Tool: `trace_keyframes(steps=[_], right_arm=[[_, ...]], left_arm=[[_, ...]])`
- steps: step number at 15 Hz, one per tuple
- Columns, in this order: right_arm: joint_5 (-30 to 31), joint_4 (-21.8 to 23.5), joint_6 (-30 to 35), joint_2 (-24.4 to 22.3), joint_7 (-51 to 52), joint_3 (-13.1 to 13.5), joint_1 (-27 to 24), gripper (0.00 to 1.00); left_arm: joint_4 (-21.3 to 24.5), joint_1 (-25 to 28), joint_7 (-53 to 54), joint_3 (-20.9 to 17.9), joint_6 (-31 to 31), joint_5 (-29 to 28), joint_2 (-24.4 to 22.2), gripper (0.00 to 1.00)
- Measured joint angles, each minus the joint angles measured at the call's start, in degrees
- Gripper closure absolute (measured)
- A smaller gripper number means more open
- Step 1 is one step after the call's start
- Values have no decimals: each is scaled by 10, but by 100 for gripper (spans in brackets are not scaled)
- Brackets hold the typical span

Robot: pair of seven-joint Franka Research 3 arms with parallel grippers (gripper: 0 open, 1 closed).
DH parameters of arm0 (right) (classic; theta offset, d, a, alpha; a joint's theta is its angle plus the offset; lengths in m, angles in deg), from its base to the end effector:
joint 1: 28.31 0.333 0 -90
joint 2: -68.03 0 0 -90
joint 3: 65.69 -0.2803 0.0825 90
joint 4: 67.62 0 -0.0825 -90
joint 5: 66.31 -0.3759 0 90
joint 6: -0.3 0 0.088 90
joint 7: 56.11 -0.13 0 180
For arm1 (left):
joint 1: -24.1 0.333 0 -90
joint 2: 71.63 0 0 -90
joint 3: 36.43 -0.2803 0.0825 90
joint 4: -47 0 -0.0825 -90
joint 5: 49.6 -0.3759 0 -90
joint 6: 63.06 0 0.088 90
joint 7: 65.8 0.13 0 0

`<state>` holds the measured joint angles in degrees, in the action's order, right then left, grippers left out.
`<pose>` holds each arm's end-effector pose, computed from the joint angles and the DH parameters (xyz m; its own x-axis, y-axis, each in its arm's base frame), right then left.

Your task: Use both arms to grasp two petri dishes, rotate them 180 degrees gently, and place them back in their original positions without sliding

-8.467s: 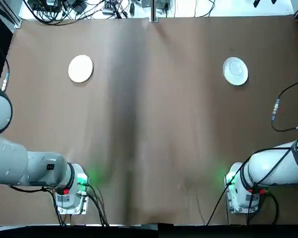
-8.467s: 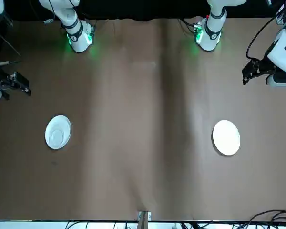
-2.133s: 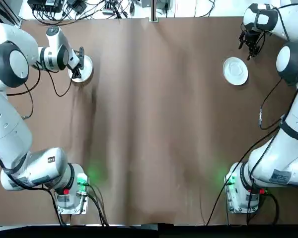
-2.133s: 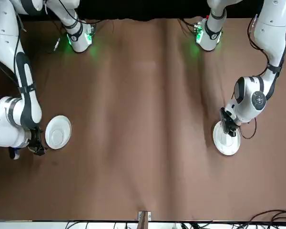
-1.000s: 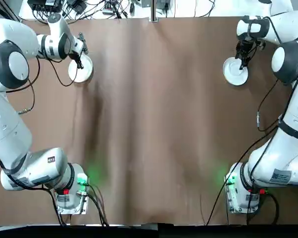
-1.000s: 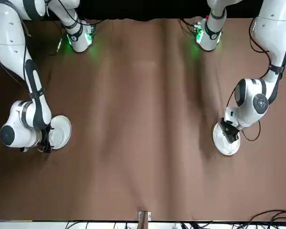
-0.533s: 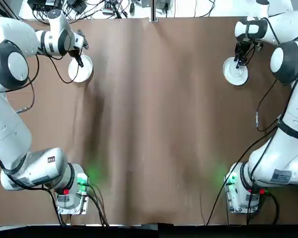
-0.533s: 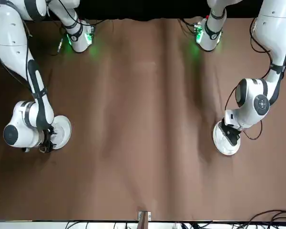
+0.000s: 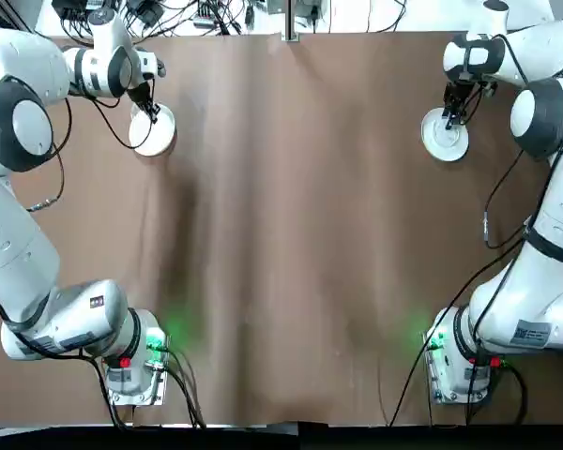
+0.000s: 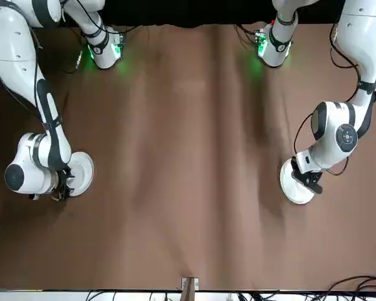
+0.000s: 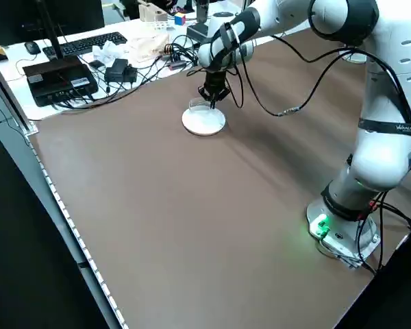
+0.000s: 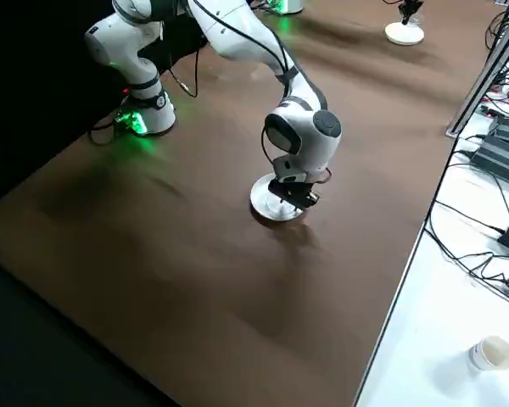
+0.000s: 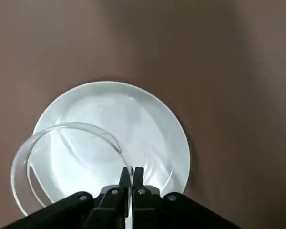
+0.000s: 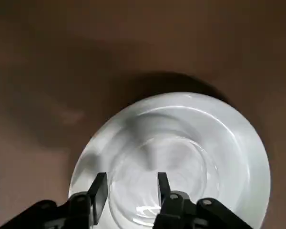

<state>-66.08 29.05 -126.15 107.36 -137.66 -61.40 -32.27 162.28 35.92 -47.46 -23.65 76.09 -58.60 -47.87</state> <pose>0.6212 -0.0887 0.1427 0.0213 -0.9994 0.0255 -0.9853 -0.0167 0.1701 0.5868 -0.0078 0.2025 0.9063 -0.4225 0.0099 -0.4222 -0.9063 -0.0193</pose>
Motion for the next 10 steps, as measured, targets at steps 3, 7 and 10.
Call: trace_keyframes(steps=[3,7,10], right_arm=[[0,0,-13,5,0,0,0,63],[0,0,-16,5,0,0,0,78],[-10,-1,-19,5,0,-2,0,91]], left_arm=[[-23,-3,-165,1,-26,0,3,96],[-52,-15,-400,2,-34,0,29,96],[-74,-25,-570,1,-34,0,52,96]])
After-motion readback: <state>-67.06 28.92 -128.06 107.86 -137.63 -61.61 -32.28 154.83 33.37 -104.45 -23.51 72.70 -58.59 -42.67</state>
